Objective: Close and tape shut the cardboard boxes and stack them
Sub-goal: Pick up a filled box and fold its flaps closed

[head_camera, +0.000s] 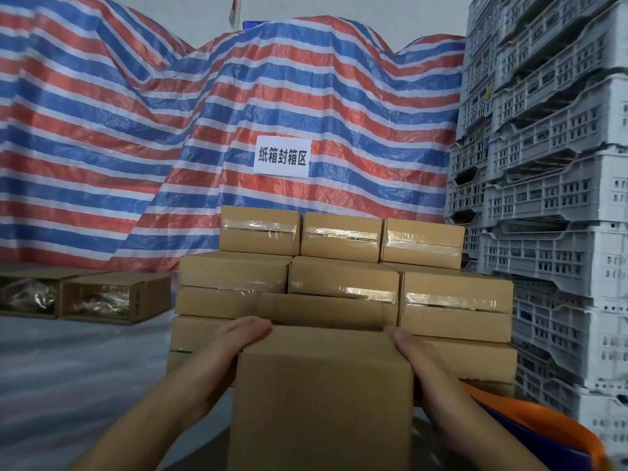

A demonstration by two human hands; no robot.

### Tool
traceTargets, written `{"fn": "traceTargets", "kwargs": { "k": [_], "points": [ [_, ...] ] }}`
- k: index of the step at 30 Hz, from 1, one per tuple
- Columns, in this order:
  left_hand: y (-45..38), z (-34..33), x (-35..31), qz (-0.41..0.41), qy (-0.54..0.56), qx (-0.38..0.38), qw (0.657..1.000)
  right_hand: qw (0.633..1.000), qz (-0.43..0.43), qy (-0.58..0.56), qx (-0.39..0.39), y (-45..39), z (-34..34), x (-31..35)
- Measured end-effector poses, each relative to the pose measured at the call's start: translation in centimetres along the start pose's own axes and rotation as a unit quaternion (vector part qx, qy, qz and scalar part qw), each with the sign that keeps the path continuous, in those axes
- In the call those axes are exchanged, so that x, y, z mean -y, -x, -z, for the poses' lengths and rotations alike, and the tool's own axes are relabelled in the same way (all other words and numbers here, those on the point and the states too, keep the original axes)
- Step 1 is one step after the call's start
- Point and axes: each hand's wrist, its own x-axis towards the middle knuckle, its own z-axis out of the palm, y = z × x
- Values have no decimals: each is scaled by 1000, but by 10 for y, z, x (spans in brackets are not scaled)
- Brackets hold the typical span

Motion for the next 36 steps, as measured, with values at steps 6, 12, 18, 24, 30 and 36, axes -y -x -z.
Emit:
{"fn": "traceTargets", "kwargs": {
  "k": [6,12,18,24,30,36],
  "points": [
    [5,-1,3,-5,1,11,1000,999,-17,-23,27,1,0,7],
    [-4,-7,1,0,62,-34,997,997,6,-58,55,0,8,2],
    [-10,-6,7,-50,82,-78,992,992,35,-124,14,-1,6,-5],
    [-8,0,8,-55,49,-55,996,983,58,-169,49,-1,7,-4],
    [-6,-1,9,-33,7,-83,996,990,81,-92,73,0,7,-6],
    [-10,2,9,-25,-33,-70,997,994,85,-42,45,1,5,-5]
  ]
}}
